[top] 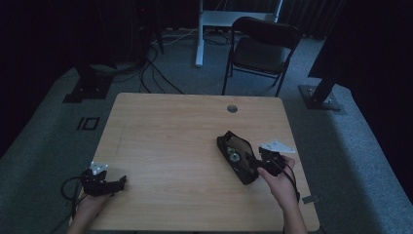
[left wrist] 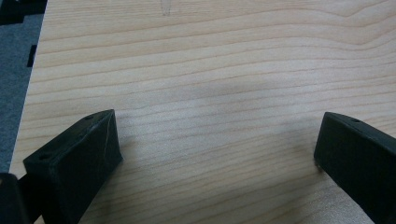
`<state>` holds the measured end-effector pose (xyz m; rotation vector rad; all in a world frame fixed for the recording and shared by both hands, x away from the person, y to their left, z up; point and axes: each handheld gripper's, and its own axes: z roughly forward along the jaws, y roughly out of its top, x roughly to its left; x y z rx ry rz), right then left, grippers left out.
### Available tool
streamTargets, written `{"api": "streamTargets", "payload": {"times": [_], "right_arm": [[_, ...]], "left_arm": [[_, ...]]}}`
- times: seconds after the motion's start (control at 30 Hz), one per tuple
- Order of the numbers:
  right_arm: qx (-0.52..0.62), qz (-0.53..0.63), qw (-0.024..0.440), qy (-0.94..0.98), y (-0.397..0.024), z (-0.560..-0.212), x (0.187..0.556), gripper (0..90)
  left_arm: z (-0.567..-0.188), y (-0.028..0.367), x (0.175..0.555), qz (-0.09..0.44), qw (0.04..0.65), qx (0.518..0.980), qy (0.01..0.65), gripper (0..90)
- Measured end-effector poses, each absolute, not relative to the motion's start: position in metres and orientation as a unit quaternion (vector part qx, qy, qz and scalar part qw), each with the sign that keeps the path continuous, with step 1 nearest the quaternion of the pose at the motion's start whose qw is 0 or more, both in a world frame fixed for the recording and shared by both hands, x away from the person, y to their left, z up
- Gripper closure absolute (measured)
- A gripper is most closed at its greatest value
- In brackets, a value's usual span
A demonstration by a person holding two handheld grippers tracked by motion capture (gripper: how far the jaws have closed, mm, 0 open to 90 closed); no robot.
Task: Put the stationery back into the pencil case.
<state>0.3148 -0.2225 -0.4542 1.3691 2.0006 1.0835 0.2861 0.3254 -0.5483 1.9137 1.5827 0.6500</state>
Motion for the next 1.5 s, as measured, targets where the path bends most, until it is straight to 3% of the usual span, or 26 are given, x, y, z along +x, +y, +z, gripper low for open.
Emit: {"api": "streamTargets", "payload": {"times": [0.43, 0.53, 0.87, 1.5], "right_arm": [[0.523, 0.393, 0.253, 0.712, -0.258, -0.467, 0.298, 38.1], [0.528, 0.399, 0.243, 0.709, -0.263, -0.472, 0.295, 33.0], [0.533, 0.394, 0.261, 0.702, -0.28, -0.486, 0.286, 29.7], [0.557, 0.351, 0.249, 0.71, -0.301, -0.532, 0.281, 16.3]], "left_arm": [[-0.548, 0.326, 0.286, 0.242, 0.282, 0.716, 0.591, 0.5], [-0.548, 0.326, 0.286, 0.242, 0.282, 0.716, 0.591, 0.5], [-0.548, 0.326, 0.286, 0.242, 0.282, 0.716, 0.591, 0.5], [-0.548, 0.325, 0.286, 0.243, 0.282, 0.716, 0.591, 0.5]]}}
